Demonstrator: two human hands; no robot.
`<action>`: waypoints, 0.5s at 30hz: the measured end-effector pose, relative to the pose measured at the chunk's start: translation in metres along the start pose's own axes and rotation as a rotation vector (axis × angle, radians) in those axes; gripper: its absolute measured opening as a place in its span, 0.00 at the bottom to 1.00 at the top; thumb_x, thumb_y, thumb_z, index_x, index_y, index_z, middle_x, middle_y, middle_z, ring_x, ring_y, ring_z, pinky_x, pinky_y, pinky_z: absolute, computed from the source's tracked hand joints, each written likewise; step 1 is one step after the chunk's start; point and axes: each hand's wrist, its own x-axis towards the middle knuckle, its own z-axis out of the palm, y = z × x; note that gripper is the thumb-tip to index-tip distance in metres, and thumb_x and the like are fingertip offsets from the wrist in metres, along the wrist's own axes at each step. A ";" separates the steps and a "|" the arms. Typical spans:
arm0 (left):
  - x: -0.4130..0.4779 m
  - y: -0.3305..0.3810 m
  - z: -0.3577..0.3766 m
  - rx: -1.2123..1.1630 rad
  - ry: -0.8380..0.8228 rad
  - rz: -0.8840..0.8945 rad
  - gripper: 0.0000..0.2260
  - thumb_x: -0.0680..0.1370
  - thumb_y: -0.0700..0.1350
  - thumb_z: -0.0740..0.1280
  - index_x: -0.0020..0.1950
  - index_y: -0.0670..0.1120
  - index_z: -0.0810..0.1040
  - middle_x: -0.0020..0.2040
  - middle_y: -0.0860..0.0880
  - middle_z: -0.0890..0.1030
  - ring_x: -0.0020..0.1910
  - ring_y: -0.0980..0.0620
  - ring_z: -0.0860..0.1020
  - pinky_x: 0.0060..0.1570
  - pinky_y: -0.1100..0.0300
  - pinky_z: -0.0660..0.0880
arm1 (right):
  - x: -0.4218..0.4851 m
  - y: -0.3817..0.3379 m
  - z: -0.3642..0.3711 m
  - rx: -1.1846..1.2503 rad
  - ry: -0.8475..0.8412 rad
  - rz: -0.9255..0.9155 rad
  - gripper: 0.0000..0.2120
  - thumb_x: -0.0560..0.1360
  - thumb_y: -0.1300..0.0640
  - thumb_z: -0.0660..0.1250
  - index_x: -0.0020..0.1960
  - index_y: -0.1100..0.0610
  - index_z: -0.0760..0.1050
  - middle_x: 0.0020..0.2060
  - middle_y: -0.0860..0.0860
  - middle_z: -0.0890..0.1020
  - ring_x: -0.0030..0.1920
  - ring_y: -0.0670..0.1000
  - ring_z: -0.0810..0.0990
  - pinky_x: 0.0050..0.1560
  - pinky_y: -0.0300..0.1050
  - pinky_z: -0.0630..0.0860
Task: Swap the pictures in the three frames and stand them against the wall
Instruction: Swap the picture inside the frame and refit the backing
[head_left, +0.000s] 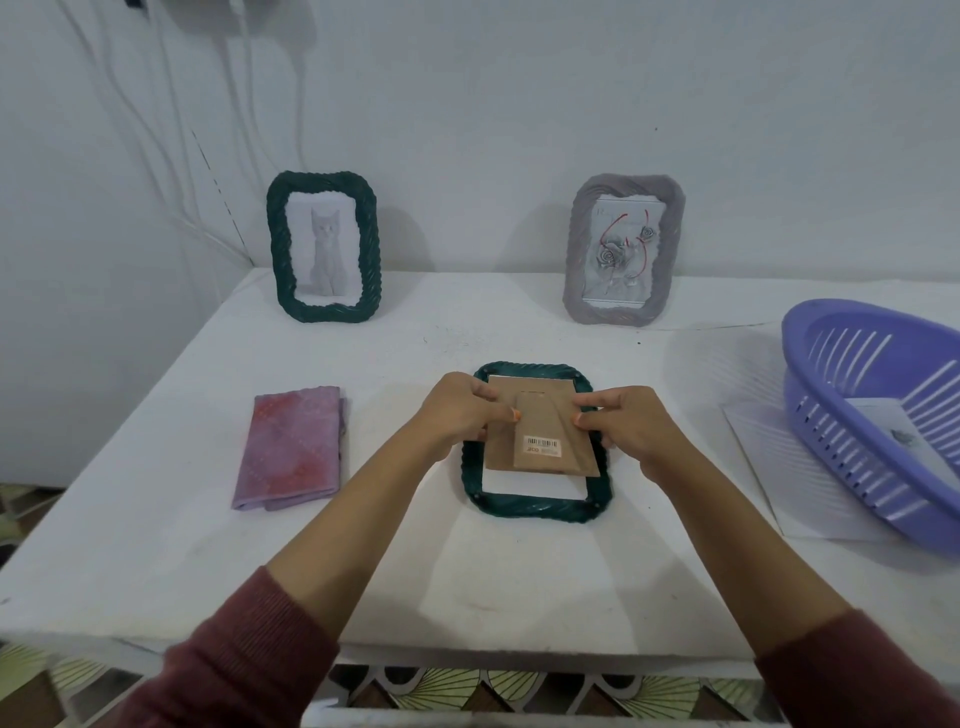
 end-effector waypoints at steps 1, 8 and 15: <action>0.000 0.000 0.000 0.004 -0.001 0.006 0.17 0.71 0.36 0.72 0.59 0.38 0.74 0.53 0.45 0.75 0.50 0.48 0.76 0.40 0.63 0.76 | 0.000 0.000 0.000 -0.005 0.002 -0.003 0.17 0.73 0.67 0.67 0.61 0.64 0.75 0.34 0.48 0.74 0.31 0.42 0.68 0.26 0.27 0.66; 0.001 -0.003 0.002 0.089 0.012 0.026 0.21 0.71 0.38 0.72 0.63 0.37 0.73 0.52 0.46 0.74 0.51 0.48 0.74 0.42 0.62 0.75 | 0.006 0.003 0.003 -0.082 0.031 -0.016 0.18 0.72 0.65 0.68 0.62 0.62 0.76 0.47 0.53 0.76 0.49 0.50 0.73 0.51 0.42 0.69; 0.005 -0.006 0.005 0.172 0.026 0.053 0.26 0.71 0.39 0.72 0.67 0.38 0.70 0.64 0.42 0.74 0.59 0.44 0.75 0.54 0.53 0.76 | 0.007 0.006 0.008 -0.230 0.072 -0.052 0.18 0.72 0.63 0.68 0.62 0.61 0.75 0.60 0.57 0.79 0.55 0.53 0.76 0.52 0.40 0.68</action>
